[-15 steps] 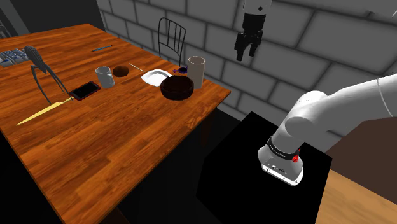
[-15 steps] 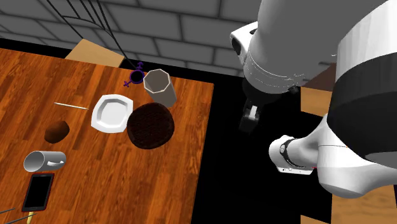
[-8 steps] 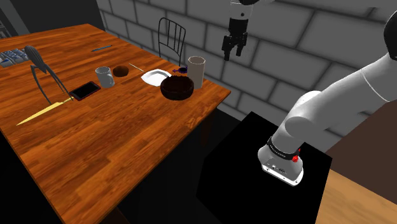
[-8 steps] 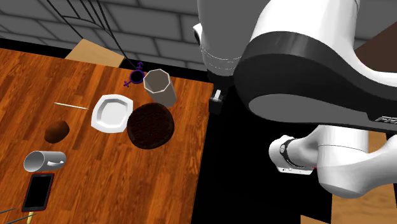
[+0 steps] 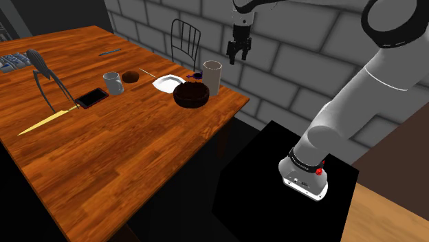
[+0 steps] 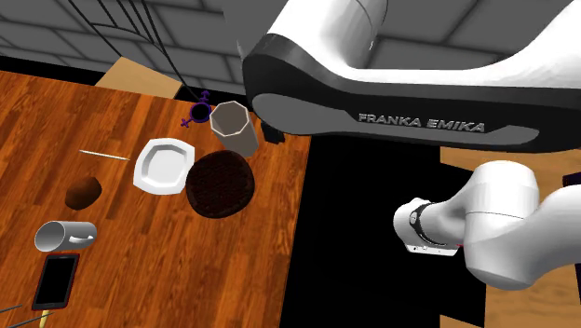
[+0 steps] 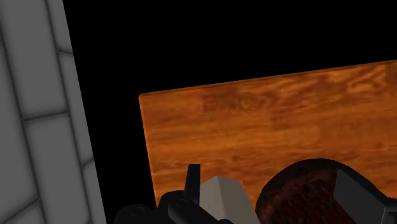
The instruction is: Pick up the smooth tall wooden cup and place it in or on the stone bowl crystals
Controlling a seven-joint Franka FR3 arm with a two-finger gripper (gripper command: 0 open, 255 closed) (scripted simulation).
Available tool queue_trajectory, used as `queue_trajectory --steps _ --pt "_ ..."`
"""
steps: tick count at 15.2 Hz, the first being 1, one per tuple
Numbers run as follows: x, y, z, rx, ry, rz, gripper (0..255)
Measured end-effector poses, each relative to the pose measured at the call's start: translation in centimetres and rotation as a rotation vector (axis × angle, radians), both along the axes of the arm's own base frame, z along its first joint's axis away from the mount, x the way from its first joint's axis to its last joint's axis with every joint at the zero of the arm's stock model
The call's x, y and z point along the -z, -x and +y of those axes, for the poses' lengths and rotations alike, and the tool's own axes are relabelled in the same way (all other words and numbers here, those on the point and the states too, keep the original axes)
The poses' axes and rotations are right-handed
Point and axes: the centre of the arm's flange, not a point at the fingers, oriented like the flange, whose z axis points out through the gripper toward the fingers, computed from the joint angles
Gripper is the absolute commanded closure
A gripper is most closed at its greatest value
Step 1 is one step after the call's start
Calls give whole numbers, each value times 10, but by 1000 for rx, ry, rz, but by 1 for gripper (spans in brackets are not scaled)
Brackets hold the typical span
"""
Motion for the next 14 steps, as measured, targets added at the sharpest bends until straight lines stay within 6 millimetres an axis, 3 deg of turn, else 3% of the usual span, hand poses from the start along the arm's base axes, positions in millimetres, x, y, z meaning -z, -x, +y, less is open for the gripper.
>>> queue_trajectory --steps 14 --pt "69 -158 -50 -38 12 1 0"
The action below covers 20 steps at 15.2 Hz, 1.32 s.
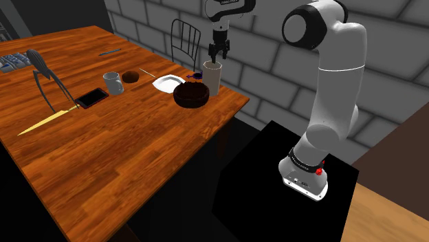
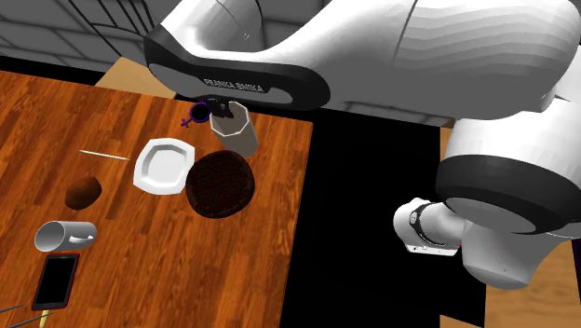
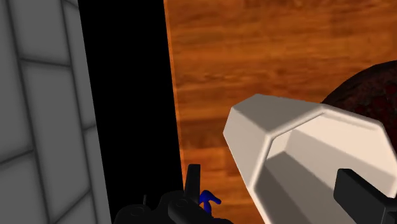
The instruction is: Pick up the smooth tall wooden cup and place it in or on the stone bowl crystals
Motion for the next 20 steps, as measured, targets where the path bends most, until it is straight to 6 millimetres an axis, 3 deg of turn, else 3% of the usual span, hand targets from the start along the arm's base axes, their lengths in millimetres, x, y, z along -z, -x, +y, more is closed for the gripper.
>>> queue_trajectory --steps 8,14,15,20 --pt "41 -7 -2 -3 1 0 0" --pt "45 -6 -3 -3 1 0 0" --pt "45 -6 -3 -3 1 0 255" --pt "45 -6 -3 -3 1 0 255"
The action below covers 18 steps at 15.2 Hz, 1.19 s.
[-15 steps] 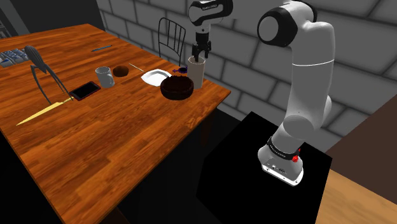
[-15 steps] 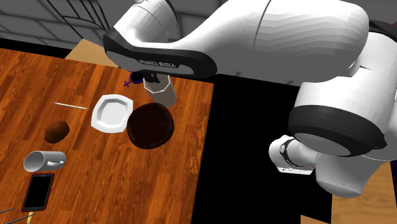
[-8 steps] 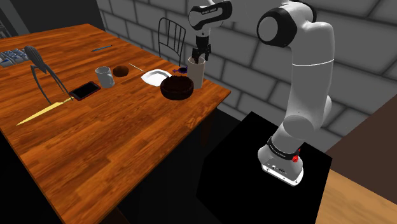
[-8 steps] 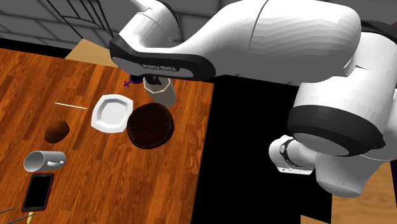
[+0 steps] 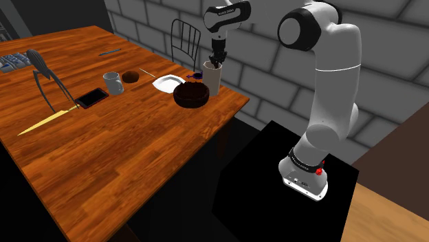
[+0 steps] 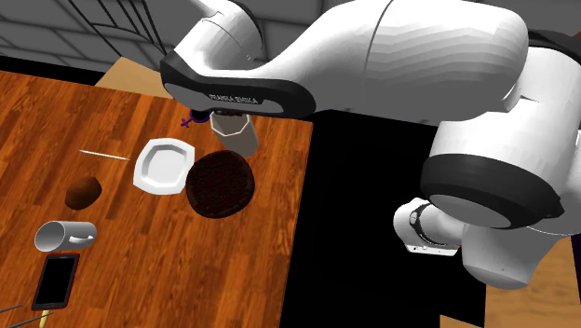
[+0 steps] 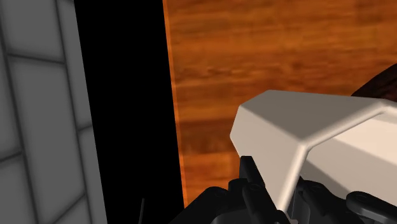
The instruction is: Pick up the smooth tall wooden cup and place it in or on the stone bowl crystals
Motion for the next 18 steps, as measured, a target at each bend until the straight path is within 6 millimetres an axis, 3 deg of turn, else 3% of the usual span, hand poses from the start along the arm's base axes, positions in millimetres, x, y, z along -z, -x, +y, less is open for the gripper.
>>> queue_trajectory --steps 6,18 --pt "-2 0 0 0 0 0 255" --pt "-63 0 0 -1 0 0 255"
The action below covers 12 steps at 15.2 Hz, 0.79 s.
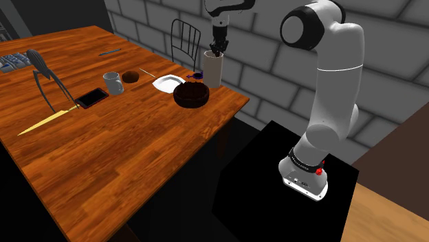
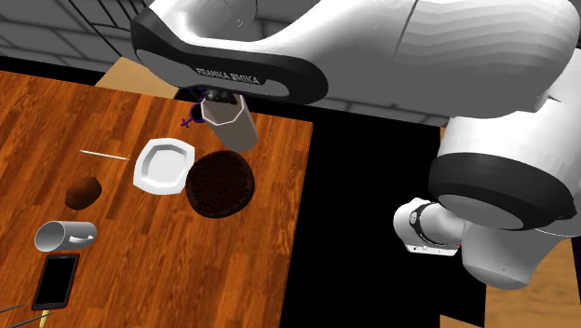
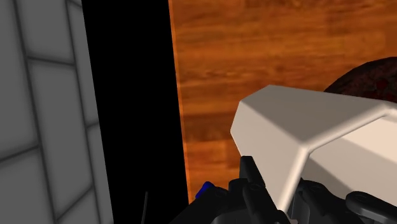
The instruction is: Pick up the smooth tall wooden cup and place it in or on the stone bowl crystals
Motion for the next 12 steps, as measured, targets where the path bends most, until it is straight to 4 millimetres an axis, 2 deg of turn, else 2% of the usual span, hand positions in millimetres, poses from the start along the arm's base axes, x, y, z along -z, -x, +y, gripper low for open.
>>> queue_trajectory --steps 12 --pt "-62 0 0 0 0 0 255"
